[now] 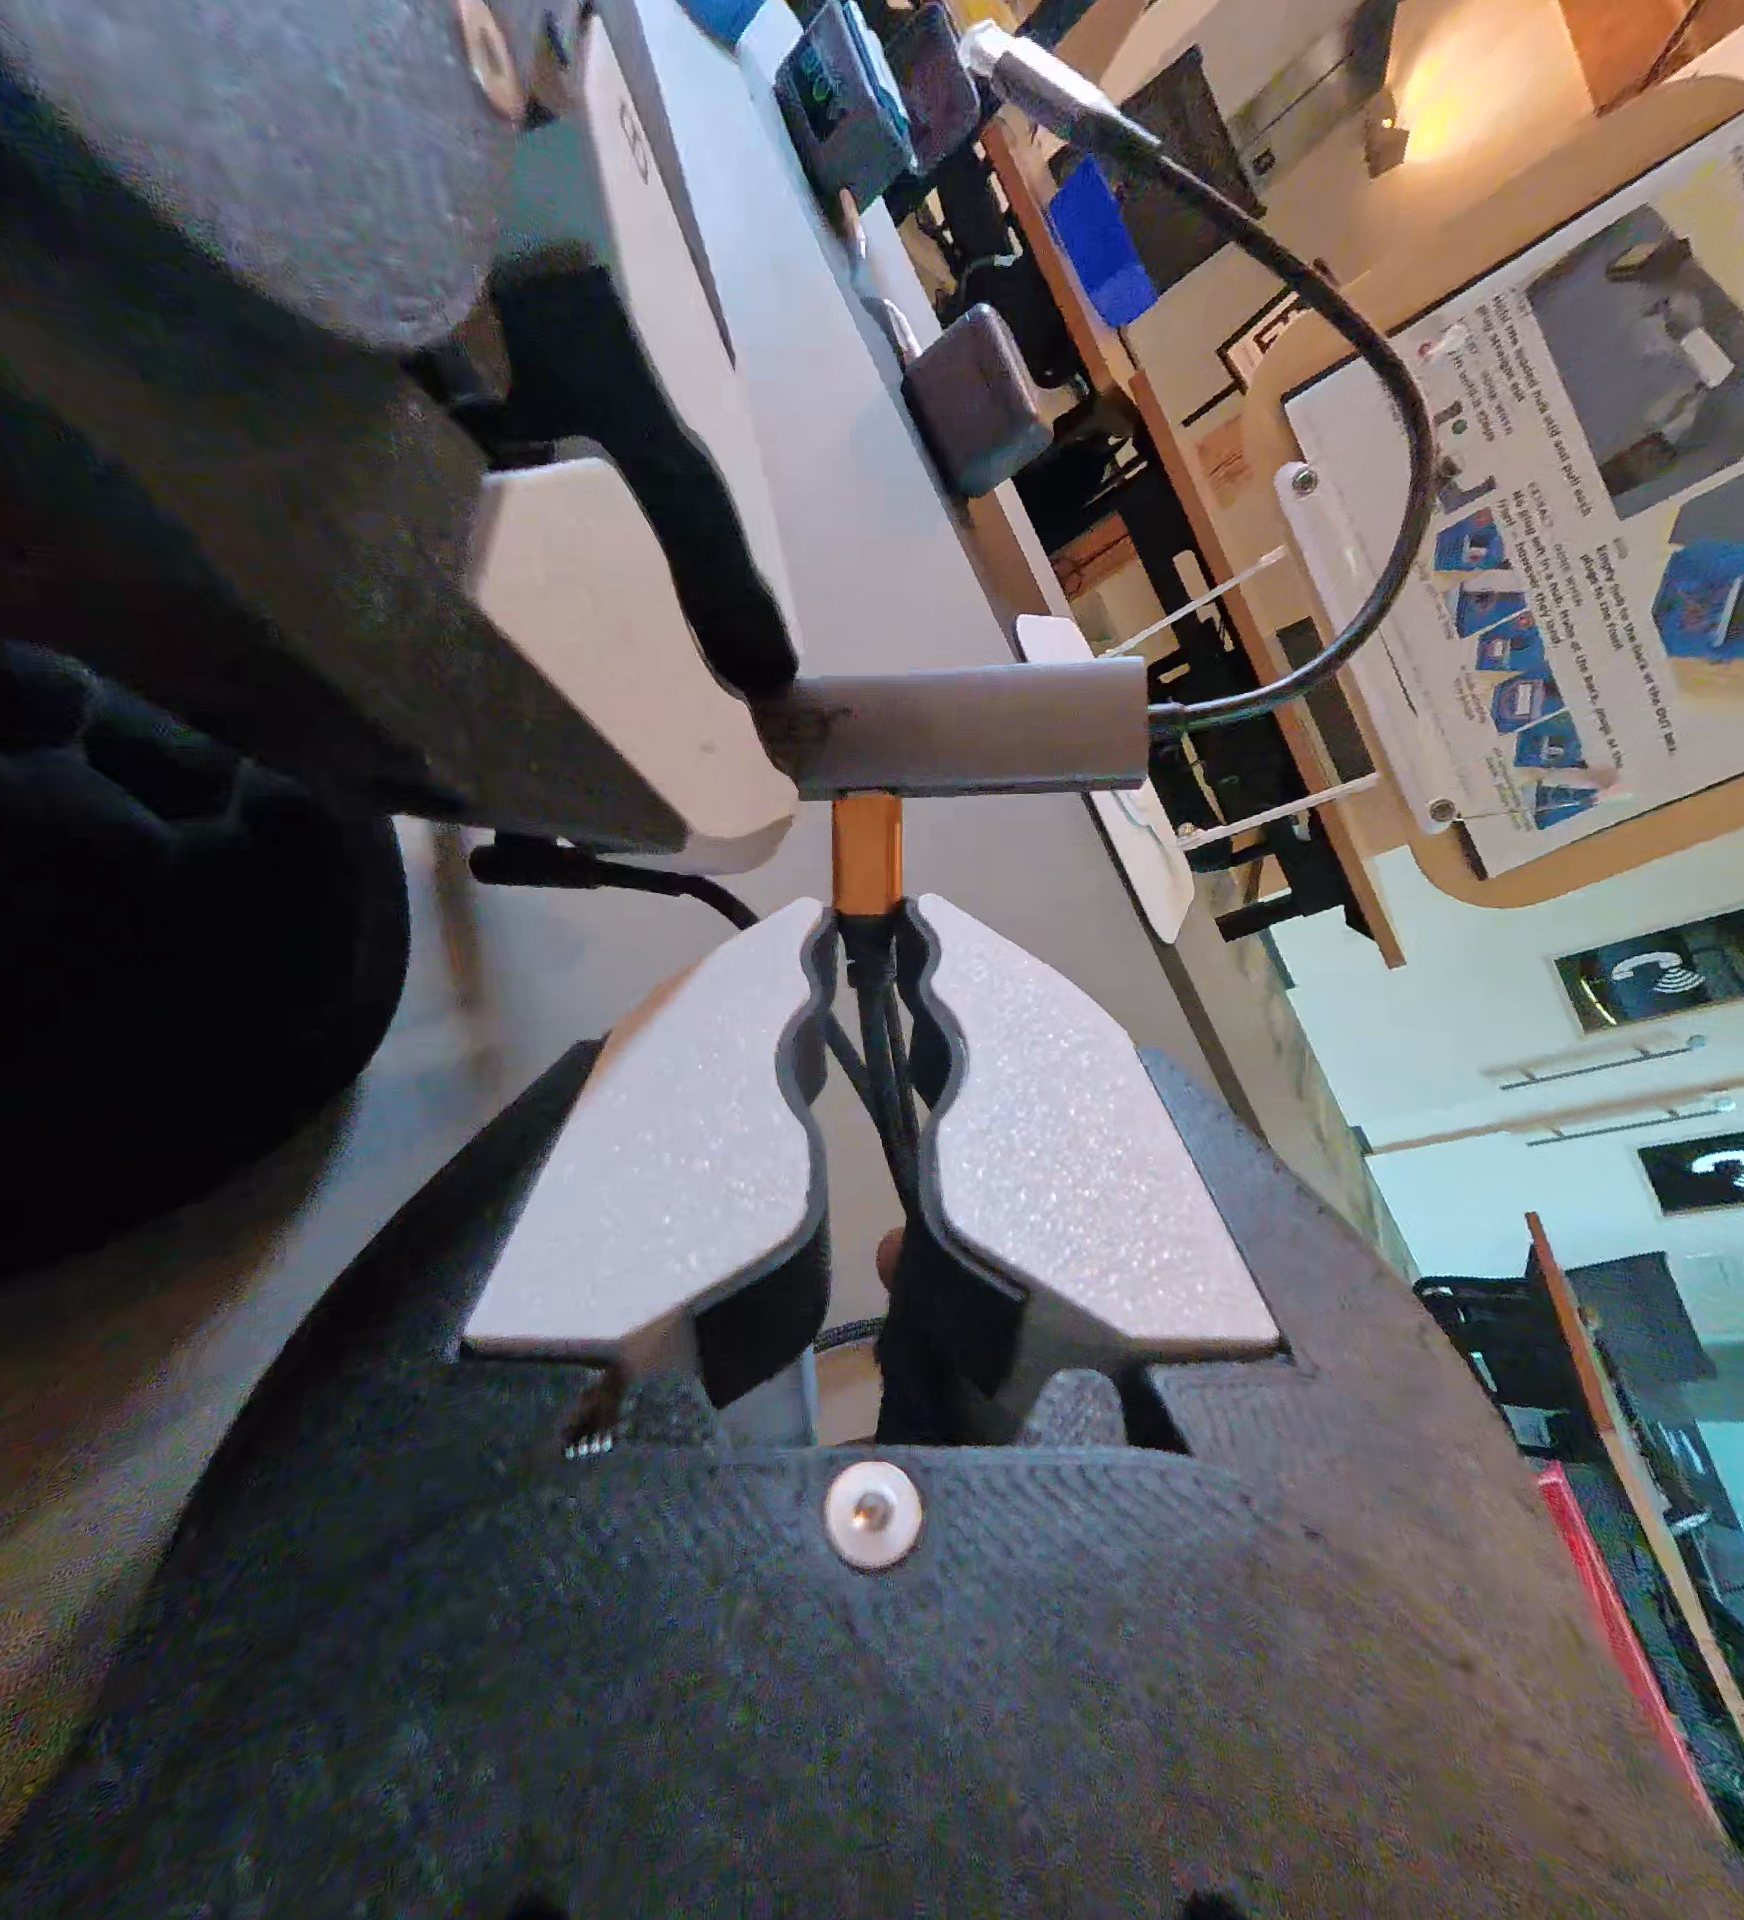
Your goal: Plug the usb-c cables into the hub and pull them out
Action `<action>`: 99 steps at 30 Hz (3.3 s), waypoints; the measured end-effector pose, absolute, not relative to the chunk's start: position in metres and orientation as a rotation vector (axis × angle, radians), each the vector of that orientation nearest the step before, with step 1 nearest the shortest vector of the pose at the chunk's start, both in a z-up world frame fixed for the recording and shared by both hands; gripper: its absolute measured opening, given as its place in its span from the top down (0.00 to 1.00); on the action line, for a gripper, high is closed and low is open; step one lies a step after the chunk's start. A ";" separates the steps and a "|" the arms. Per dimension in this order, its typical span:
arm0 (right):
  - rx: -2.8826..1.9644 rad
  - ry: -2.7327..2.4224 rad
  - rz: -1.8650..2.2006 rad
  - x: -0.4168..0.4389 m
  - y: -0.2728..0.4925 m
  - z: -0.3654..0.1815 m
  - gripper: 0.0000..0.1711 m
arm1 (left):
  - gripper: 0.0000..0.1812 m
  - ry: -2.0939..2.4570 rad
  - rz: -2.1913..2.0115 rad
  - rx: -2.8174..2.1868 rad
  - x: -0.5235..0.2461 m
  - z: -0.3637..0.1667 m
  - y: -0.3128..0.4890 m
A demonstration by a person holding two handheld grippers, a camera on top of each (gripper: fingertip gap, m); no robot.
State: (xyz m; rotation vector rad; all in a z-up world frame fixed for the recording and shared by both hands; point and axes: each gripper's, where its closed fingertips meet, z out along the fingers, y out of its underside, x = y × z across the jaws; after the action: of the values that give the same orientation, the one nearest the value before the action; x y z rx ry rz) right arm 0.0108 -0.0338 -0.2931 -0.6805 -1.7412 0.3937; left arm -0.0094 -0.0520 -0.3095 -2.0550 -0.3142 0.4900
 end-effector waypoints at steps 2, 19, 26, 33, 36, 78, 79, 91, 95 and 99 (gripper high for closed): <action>-0.666 -1.699 0.420 0.011 -0.039 -0.290 0.93 | 0.87 -0.338 0.403 -2.026 -0.009 -0.307 -0.053; -0.700 -1.773 0.511 0.005 -0.039 -0.294 0.92 | 0.87 -0.255 0.469 -1.955 -0.005 -0.297 -0.054; -0.635 -1.704 0.451 0.018 -0.037 -0.289 0.93 | 0.86 -0.244 0.437 -1.926 -0.002 -0.293 -0.054; -0.965 -1.900 1.415 0.038 -0.051 -0.263 0.93 | 0.87 -0.085 0.478 -1.739 0.015 -0.265 -0.057; -1.068 -1.915 1.711 0.045 -0.046 -0.244 0.86 | 0.87 -0.022 0.447 -1.701 0.022 -0.260 -0.056; -1.246 -1.829 1.590 0.039 -0.066 -0.272 0.96 | 0.83 0.106 0.757 -1.930 0.005 -0.282 -0.046; -1.261 -1.836 1.594 0.039 -0.066 -0.274 0.96 | 0.87 0.124 0.751 -1.925 0.007 -0.284 -0.045; -1.147 -1.865 1.443 0.048 -0.057 -0.264 0.84 | 0.87 0.069 0.694 -1.921 0.006 -0.285 -0.047; -1.122 -1.855 1.374 0.037 -0.064 -0.269 0.96 | 0.87 0.109 0.729 -1.910 0.012 -0.285 -0.044; -1.093 -1.884 1.338 0.035 -0.066 -0.273 0.96 | 0.87 0.093 0.707 -1.908 0.011 -0.287 -0.045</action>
State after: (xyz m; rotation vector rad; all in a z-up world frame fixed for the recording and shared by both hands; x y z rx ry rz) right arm 0.0346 -0.0664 -0.2725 -1.0931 -1.8841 1.3377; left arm 0.0112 -0.0455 -0.2866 -1.9084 0.0932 0.7073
